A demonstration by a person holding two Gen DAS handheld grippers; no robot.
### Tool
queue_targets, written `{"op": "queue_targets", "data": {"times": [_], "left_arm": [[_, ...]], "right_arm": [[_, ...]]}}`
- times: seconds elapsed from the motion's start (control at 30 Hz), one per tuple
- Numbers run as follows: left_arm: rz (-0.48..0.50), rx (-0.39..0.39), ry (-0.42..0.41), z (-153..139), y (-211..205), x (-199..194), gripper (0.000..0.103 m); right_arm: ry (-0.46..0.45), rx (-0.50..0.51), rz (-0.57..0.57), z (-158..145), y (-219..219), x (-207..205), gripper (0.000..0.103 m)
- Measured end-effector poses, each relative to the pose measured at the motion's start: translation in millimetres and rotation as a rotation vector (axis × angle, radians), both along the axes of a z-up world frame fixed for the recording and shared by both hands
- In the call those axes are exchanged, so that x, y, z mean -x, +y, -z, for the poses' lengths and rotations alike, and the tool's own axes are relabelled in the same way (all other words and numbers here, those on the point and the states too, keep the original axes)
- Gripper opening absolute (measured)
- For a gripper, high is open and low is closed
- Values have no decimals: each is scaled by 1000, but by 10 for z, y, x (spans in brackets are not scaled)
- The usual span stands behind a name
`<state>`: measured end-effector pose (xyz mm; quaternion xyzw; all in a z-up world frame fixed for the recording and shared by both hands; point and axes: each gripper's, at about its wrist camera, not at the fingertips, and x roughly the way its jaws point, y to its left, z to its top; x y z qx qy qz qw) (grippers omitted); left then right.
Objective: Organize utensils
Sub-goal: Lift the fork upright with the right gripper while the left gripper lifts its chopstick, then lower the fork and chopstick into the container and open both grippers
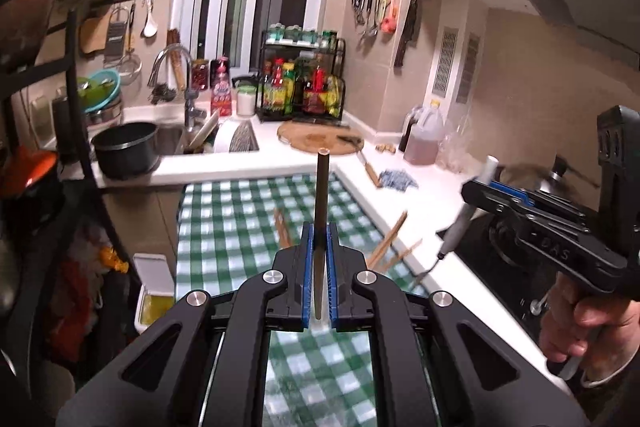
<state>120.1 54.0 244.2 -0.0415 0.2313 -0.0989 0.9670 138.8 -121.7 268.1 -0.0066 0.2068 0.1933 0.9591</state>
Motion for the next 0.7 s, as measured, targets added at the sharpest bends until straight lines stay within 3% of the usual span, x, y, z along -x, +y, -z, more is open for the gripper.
{"op": "queue_targets", "data": {"times": [0.1, 0.27, 0.5, 0.7], "left_arm": [[7, 19, -18, -182, -3, -190, 6], [16, 29, 10, -114, -68, -526, 6], [25, 19, 130, 446, -155, -1007, 6], [37, 6, 205, 838, -195, -1198, 6]], "right_arm": [[-25, -27, 8, -164, 63, -206, 17], [-27, -33, 19, -105, 167, -581, 17], [75, -28, 40, 423, 212, -1023, 17], [151, 12, 32, 840, 290, -1176, 17]]}}
